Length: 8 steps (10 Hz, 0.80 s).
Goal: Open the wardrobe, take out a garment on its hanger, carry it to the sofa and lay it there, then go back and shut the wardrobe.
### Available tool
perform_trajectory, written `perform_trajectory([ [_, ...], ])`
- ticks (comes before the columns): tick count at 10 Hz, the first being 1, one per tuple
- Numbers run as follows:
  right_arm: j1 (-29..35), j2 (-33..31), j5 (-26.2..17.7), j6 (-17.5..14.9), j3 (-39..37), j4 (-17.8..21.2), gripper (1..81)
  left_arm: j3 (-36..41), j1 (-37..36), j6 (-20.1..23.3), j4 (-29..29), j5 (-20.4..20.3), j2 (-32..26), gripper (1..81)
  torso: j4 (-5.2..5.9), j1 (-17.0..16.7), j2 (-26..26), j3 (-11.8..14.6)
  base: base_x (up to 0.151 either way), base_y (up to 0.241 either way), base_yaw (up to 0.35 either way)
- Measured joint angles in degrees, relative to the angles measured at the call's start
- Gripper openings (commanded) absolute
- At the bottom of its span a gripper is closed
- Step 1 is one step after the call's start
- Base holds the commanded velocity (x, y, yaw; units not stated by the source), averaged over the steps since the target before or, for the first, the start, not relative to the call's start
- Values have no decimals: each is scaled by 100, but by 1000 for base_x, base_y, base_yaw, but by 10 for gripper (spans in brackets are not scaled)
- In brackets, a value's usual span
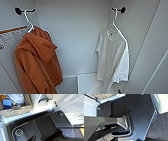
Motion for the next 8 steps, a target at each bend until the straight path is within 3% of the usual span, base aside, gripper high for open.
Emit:
perform_trajectory([
  [4,27,17,0,5,-2,-2,811,69,-708,1,0,239,96,811,0,1,0,0,0,0,0],
  [8,46,20,-20,16,-2,-2,811,679,-1307,-2,13,618,-9,811,0,1,2,-2,0,0,0],
])
